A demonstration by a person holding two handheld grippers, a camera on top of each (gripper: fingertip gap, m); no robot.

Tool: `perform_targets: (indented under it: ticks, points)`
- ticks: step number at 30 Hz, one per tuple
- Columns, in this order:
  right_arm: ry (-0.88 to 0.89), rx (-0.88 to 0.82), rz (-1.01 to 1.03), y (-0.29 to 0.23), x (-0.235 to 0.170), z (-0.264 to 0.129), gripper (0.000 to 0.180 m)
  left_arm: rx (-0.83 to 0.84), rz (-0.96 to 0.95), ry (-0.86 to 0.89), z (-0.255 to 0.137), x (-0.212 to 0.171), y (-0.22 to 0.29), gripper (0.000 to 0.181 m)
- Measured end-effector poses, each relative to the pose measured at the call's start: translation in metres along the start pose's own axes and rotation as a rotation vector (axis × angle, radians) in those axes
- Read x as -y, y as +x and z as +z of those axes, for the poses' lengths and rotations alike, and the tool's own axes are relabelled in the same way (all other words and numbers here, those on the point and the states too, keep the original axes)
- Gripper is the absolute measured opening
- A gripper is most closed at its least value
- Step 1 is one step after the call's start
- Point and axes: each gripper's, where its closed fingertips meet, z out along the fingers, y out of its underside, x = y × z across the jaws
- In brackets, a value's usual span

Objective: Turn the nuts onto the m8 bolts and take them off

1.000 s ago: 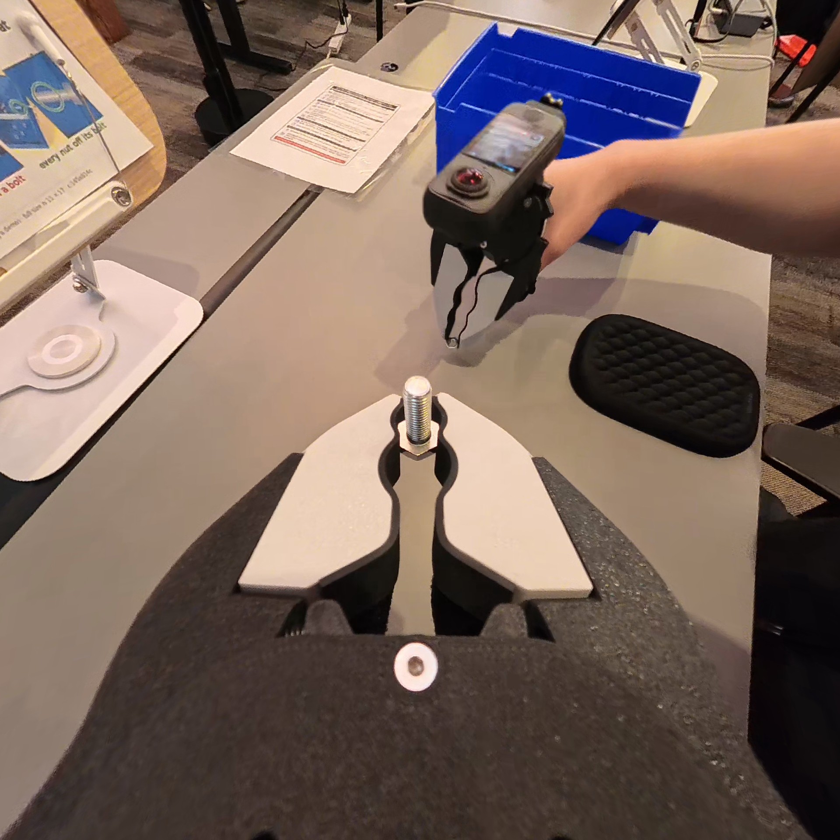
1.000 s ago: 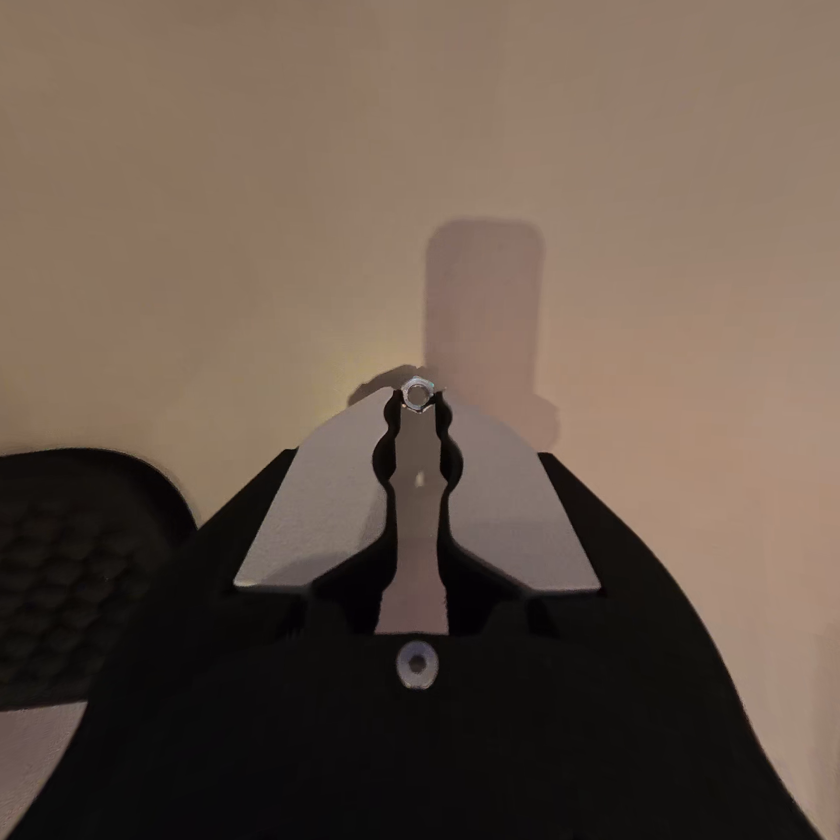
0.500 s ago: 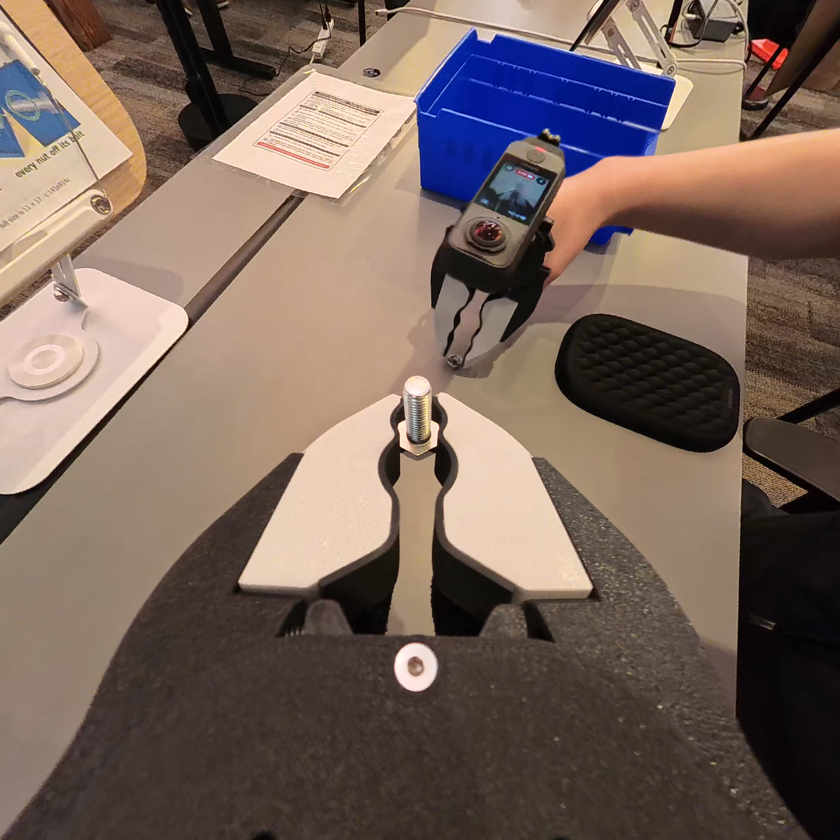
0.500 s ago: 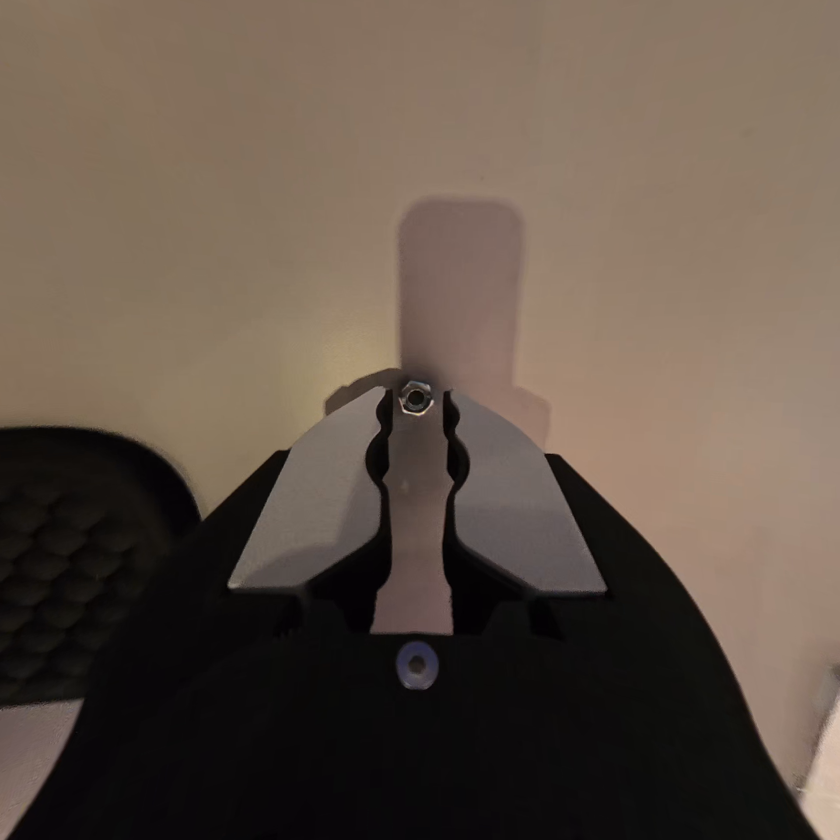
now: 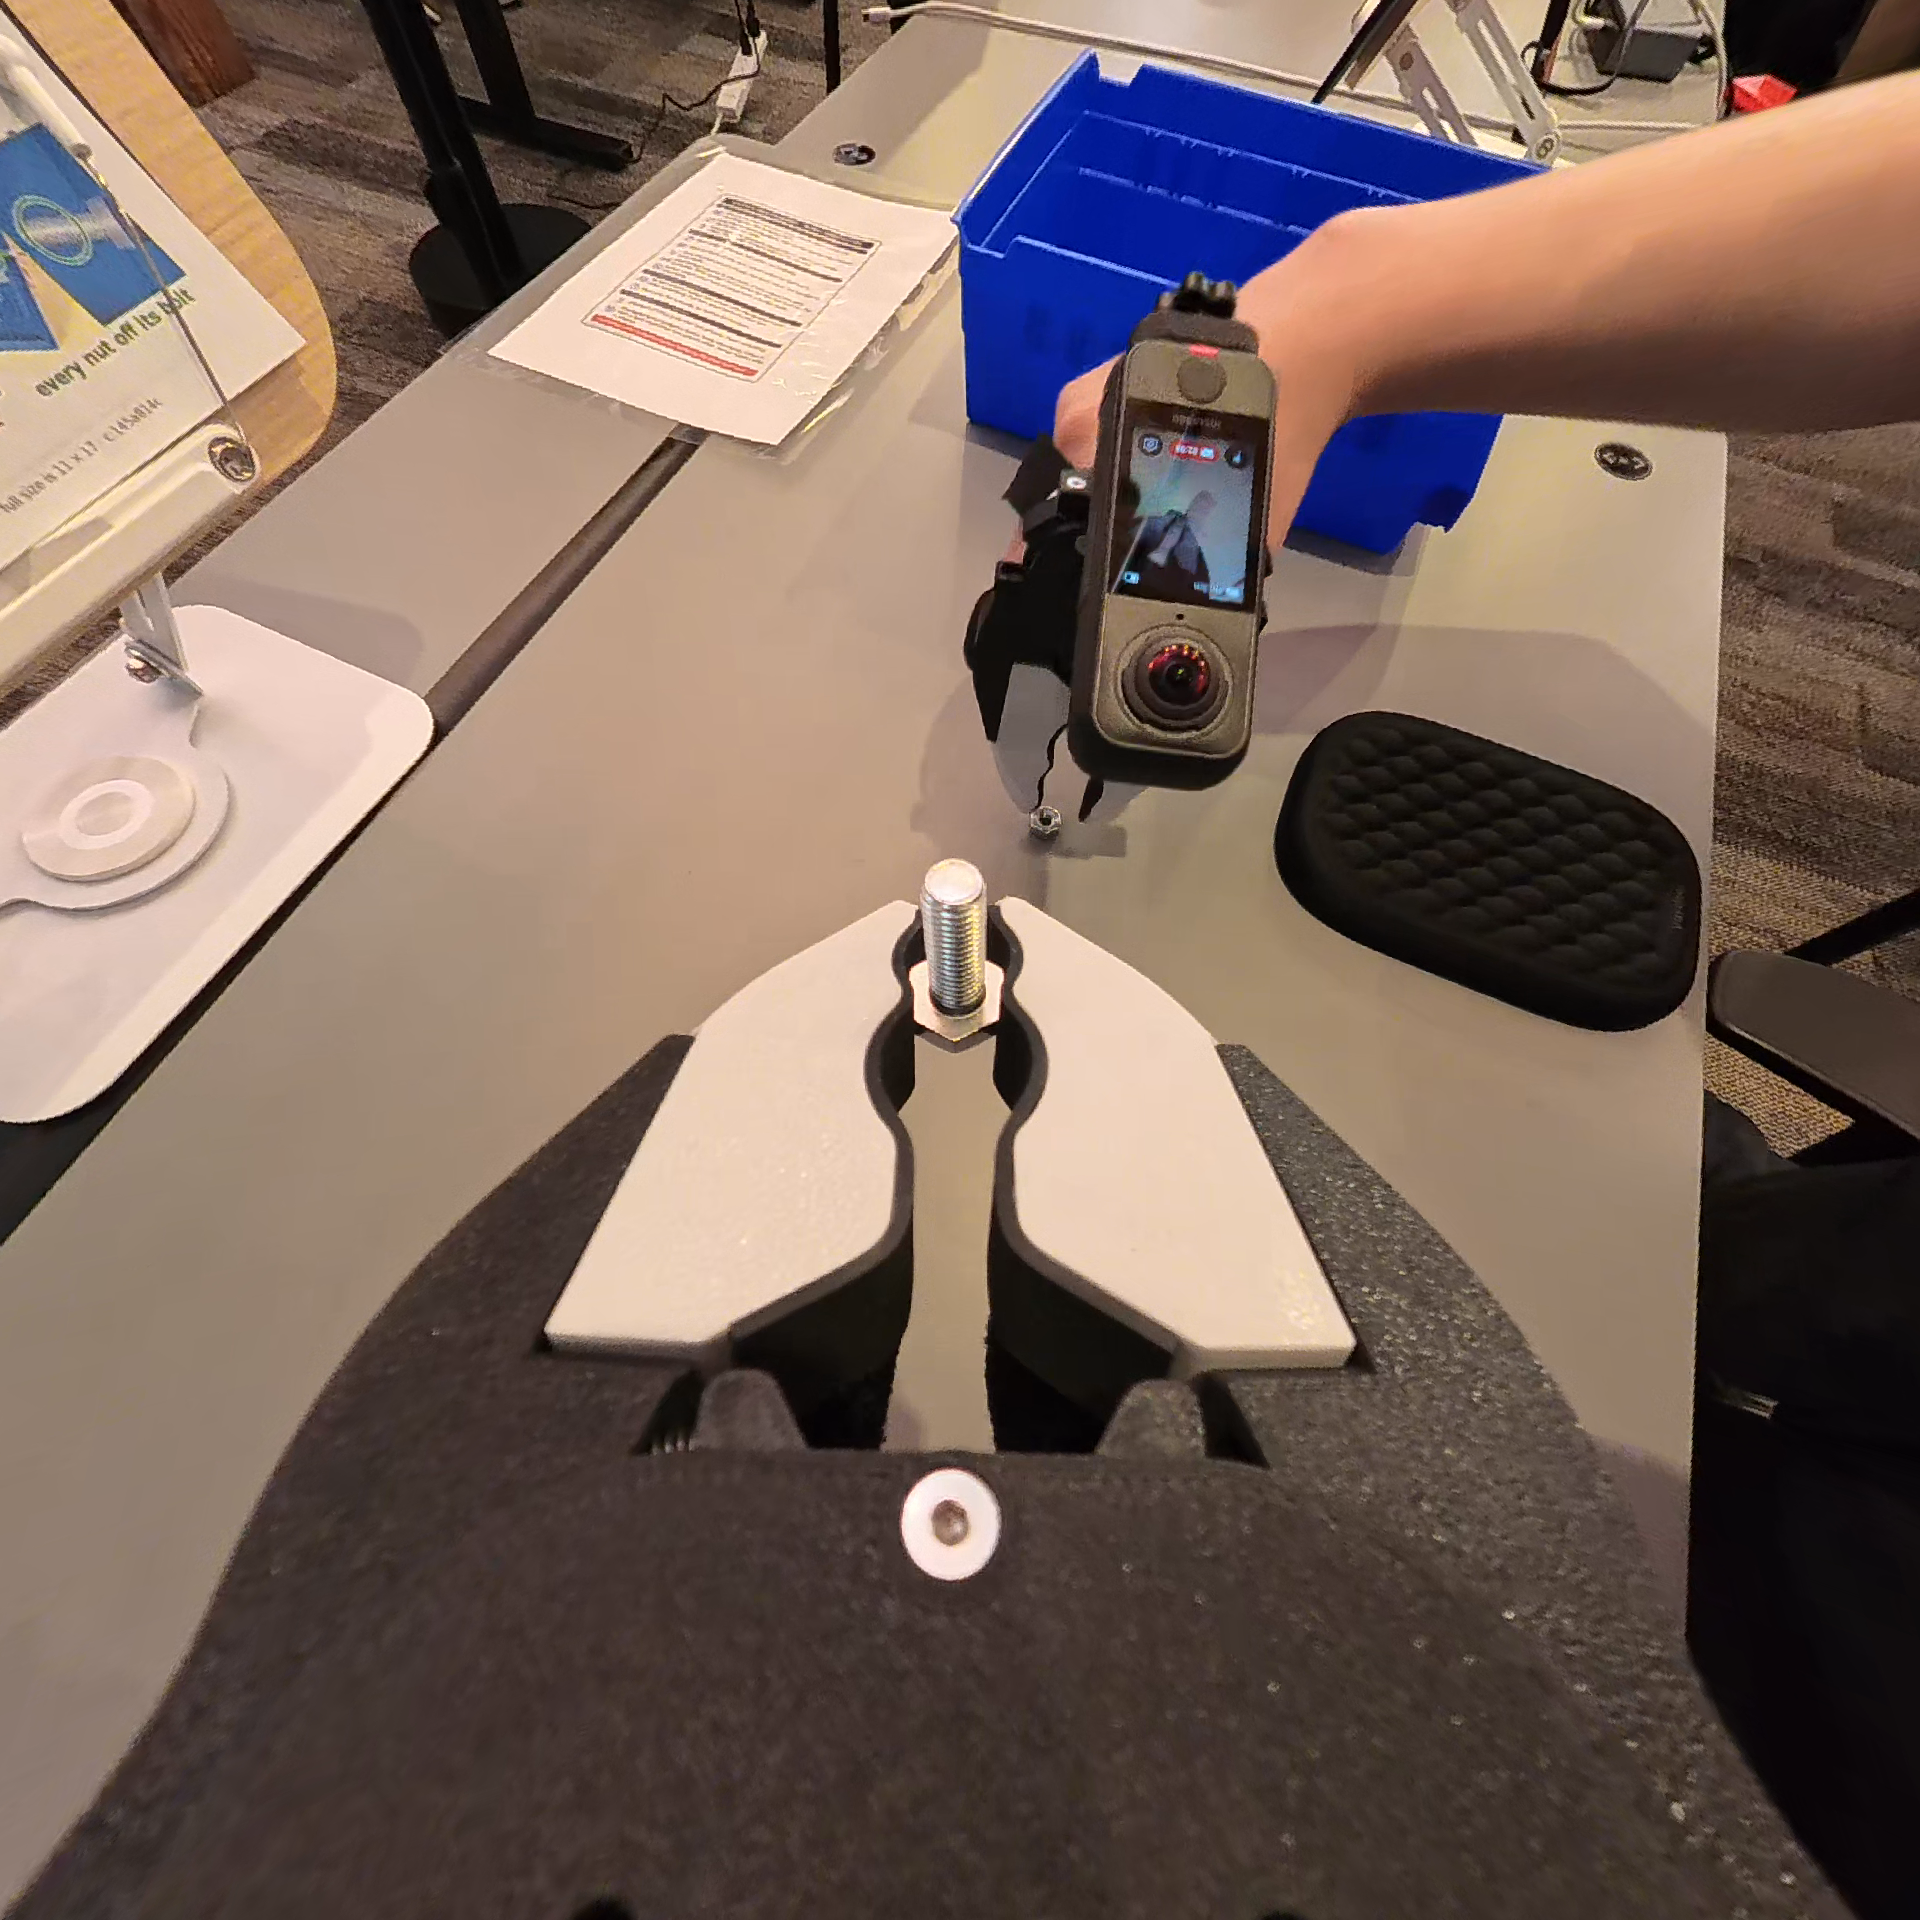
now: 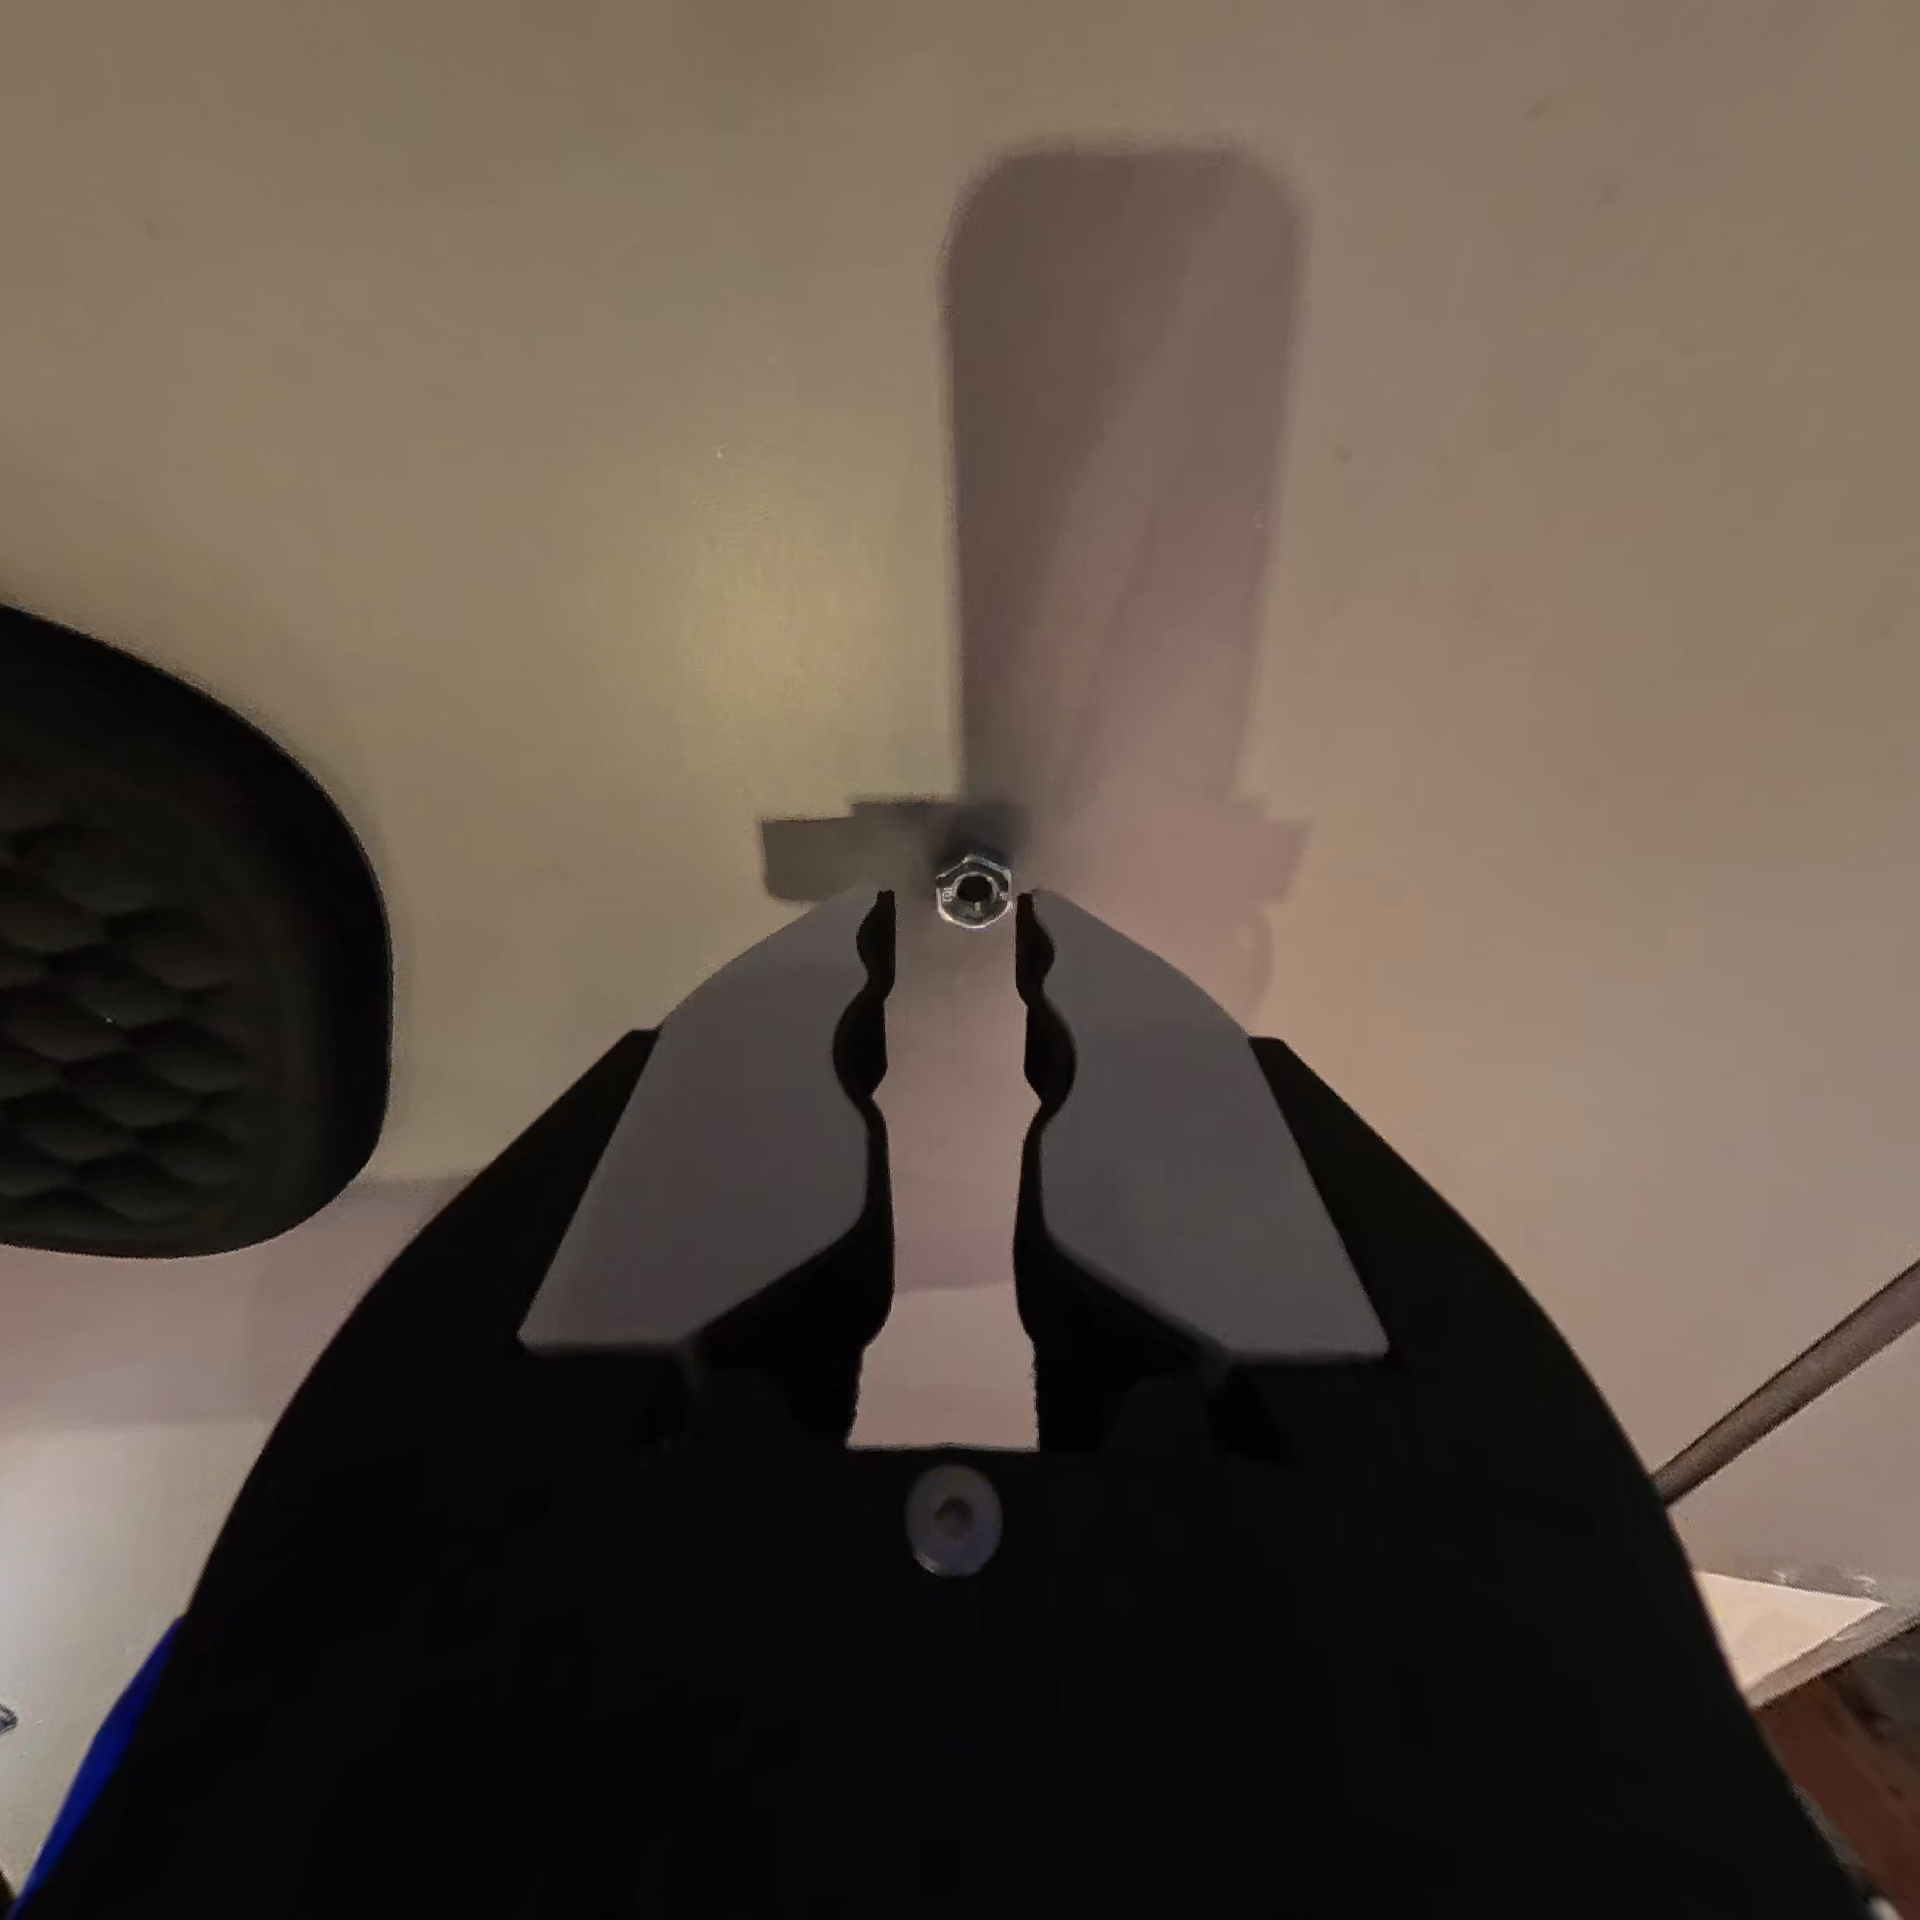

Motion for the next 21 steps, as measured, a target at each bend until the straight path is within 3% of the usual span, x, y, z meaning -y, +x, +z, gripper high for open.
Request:
perform_targets:
  ticks: [21]
  points:
    - [-0.04, 0.052, -0.03, 0.0005, -0.0013, 0.0094, 0.014, -0.012, 0.002, -0.028, 0.0095, -0.0044, 0.0028, 0.01]
